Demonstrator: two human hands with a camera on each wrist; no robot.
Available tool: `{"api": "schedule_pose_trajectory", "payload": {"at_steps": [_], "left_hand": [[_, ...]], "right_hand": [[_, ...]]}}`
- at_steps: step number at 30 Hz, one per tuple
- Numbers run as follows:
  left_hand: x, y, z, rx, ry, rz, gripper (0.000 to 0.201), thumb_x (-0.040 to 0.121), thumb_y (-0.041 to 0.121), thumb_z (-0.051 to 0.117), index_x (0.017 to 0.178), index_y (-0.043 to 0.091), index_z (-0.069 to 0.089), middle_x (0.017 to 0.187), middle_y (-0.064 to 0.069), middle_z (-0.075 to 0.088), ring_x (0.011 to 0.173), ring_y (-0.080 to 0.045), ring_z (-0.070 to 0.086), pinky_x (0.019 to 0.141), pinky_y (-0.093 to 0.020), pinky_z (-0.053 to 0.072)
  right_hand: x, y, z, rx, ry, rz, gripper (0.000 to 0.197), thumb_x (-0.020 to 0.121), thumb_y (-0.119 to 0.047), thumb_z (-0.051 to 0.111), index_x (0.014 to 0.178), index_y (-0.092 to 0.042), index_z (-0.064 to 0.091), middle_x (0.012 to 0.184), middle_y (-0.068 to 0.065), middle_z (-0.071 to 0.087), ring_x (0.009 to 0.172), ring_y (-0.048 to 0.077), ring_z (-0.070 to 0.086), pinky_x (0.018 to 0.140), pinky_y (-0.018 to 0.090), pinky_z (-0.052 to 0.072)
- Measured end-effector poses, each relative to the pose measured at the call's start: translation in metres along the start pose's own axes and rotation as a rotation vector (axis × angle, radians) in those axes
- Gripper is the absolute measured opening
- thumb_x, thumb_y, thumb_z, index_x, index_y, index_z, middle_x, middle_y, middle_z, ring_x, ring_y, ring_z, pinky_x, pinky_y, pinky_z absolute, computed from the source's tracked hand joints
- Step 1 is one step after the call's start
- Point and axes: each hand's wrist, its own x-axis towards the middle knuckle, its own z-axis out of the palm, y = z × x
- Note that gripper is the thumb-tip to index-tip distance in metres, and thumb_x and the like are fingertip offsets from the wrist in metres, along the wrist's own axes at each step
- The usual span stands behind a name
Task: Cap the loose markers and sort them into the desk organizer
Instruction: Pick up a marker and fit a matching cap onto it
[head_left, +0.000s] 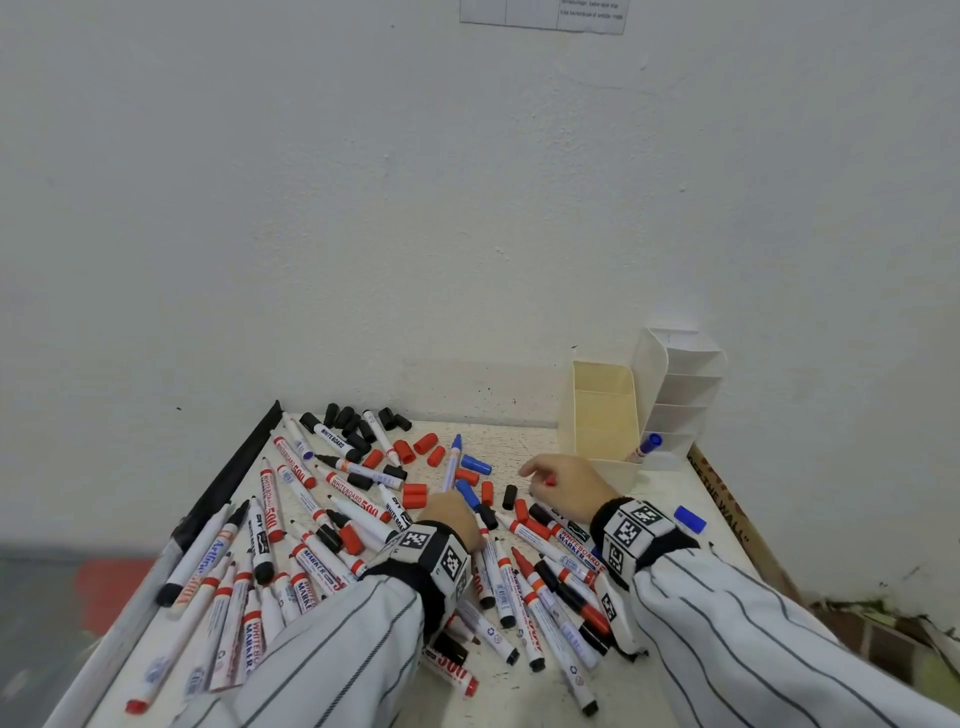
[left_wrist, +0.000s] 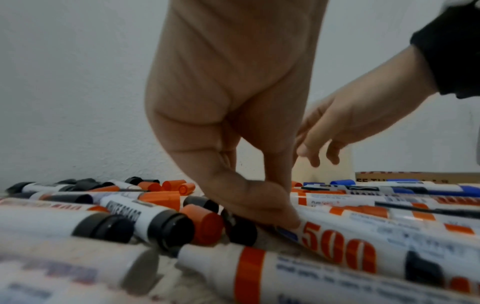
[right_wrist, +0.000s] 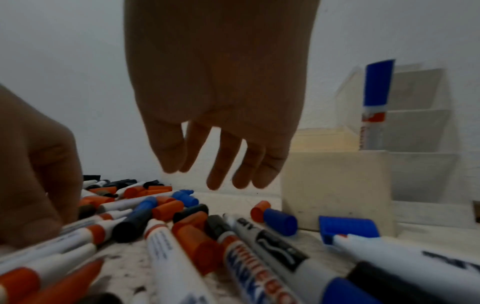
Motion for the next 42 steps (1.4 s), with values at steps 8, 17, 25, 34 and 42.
{"api": "schedule_pose_trajectory", "payload": {"at_steps": [8, 17, 25, 34, 42], "left_hand": [[0.013, -0.014, -0.001, -0.357, -0.053, -0.070, 0.032, 0.081, 0.032, 0.065, 0.097, 0.006, 0.054, 0.080, -0.004, 0.056, 0.086, -0.021, 0.060, 0.059, -0.023, 0.046], [0.022, -0.026, -0.022, -0.742, 0.083, -0.020, 0.029, 0.085, 0.034, 0.062, 0.066, 0.014, 0.052, 0.064, -0.004, 0.053, 0.055, -0.015, 0.048, 0.056, -0.025, 0.042], [0.013, -0.031, -0.039, -0.876, 0.304, 0.132, 0.013, 0.091, 0.030, 0.052, 0.088, 0.018, 0.050, 0.077, 0.004, 0.052, 0.062, -0.009, 0.046, 0.059, -0.023, 0.039], [-0.002, -0.054, -0.038, -0.529, 0.265, 0.247, 0.024, 0.095, 0.019, 0.048, 0.115, 0.013, 0.058, 0.095, -0.002, 0.060, 0.064, -0.008, 0.051, 0.056, -0.017, 0.044], [-0.020, -0.057, -0.030, -0.518, 0.169, 0.272, 0.023, 0.095, 0.022, 0.048, 0.115, 0.020, 0.059, 0.081, 0.005, 0.058, 0.058, -0.007, 0.047, 0.058, -0.022, 0.044]], "right_hand": [[0.027, -0.008, 0.036, -0.464, -0.248, 0.159, 0.043, 0.094, -0.031, 0.041, 0.137, -0.027, 0.040, 0.140, 0.005, 0.041, 0.127, 0.032, 0.031, 0.105, 0.046, 0.027], [0.035, -0.011, 0.040, -0.441, -0.036, 0.170, 0.020, 0.091, -0.015, 0.046, 0.102, -0.027, 0.058, 0.117, -0.002, 0.057, 0.115, 0.020, 0.047, 0.099, 0.040, 0.028], [0.031, -0.013, 0.039, -0.545, -0.146, 0.155, 0.027, 0.091, -0.028, 0.052, 0.117, -0.033, 0.057, 0.126, -0.001, 0.050, 0.121, 0.022, 0.039, 0.102, 0.044, 0.023], [0.025, -0.033, 0.019, -0.144, 0.202, -0.008, 0.014, 0.093, -0.023, 0.051, 0.107, -0.023, 0.052, 0.111, -0.003, 0.059, 0.099, 0.016, 0.055, 0.094, 0.041, 0.043], [0.002, -0.048, 0.016, -0.012, 0.157, -0.218, 0.015, 0.090, -0.015, 0.055, 0.102, -0.023, 0.058, 0.104, -0.005, 0.058, 0.098, 0.013, 0.053, 0.090, 0.031, 0.043]]}}
